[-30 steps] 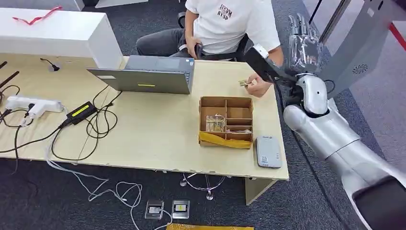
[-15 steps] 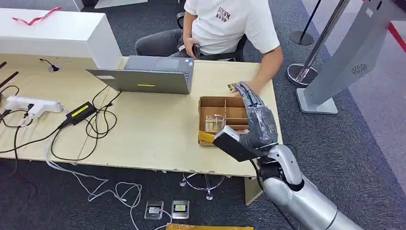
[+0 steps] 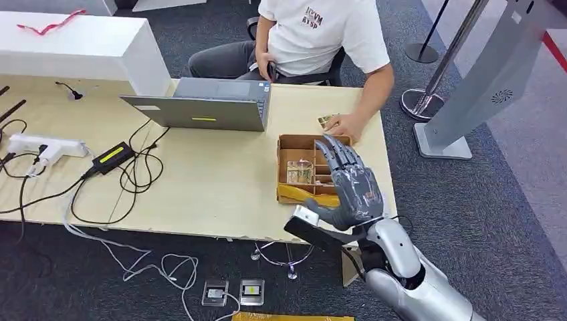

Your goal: Pass the card to the sensor for recognition and then transmit it.

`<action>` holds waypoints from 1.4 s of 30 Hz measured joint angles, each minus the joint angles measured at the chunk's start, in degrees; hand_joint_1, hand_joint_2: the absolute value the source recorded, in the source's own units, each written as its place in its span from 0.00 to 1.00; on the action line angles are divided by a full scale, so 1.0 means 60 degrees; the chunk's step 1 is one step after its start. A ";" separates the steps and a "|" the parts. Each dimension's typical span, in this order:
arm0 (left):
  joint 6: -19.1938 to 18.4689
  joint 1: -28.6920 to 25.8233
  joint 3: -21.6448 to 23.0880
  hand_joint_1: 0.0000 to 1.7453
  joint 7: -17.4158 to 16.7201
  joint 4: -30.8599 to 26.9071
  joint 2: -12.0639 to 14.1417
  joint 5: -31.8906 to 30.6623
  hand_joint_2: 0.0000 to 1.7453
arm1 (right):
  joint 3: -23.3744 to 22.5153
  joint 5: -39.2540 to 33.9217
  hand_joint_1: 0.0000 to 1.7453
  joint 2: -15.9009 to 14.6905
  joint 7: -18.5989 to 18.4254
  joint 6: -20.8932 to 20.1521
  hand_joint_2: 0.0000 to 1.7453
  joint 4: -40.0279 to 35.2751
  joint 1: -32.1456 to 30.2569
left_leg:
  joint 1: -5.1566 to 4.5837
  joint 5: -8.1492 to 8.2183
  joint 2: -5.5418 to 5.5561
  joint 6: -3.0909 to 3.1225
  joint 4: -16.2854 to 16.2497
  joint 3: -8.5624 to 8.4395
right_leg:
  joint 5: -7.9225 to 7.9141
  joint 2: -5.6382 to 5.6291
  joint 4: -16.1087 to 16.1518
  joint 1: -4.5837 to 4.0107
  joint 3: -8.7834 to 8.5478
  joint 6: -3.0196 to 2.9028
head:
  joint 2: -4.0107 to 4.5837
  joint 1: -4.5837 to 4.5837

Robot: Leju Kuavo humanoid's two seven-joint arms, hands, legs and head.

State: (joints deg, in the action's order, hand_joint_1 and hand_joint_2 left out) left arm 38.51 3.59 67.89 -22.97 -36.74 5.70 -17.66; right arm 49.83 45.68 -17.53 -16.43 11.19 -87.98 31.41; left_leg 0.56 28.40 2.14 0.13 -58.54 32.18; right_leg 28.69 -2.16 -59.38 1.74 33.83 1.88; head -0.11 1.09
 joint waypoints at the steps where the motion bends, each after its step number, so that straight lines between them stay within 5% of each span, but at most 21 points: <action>1: 0.0000 0.0004 0.0000 0.00 -0.0022 0.0004 0.0000 0.0029 1.00 | 0.0000 0.0062 0.00 0.0000 -0.0099 -0.0157 1.00 0.0033 0.0003 | 0.0000 0.0000 0.0000 0.0000 0.0000 0.0001 | 0.0000 0.0000 0.0000 0.0000 0.0000 0.0000 | -0.0004 0.0000; 18: -0.0011 0.0076 0.0026 0.00 -0.0226 0.0000 -0.0007 0.0182 1.00 | 0.0310 0.1115 0.00 0.0230 -0.0215 -0.0919 1.00 0.1992 0.0665 | 0.0001 -0.0001 0.0004 0.0000 0.0000 0.0003 | 0.0000 0.0004 -0.0002 -0.0001 0.0000 0.0000 | 0.0000 0.0003; 42: 0.0000 0.0136 0.0062 0.00 -0.0371 -0.0058 0.0004 0.0277 1.00 | 0.0772 0.1505 0.00 0.0729 0.0225 -0.0602 1.00 0.4219 0.1349 | 0.0001 -0.0001 0.0004 0.0000 0.0000 0.0002 | 0.0000 0.0004 -0.0002 0.0000 0.0000 0.0000 | 0.0000 0.0000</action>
State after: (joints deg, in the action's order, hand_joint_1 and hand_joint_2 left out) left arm 38.51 4.40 68.26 -25.20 -37.09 5.73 -16.00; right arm 54.47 54.71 -13.16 -15.08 7.58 -62.66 39.51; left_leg 0.56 28.39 2.17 0.13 -58.55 32.19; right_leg 28.69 -2.14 -59.39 1.74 33.83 1.88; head -0.11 1.09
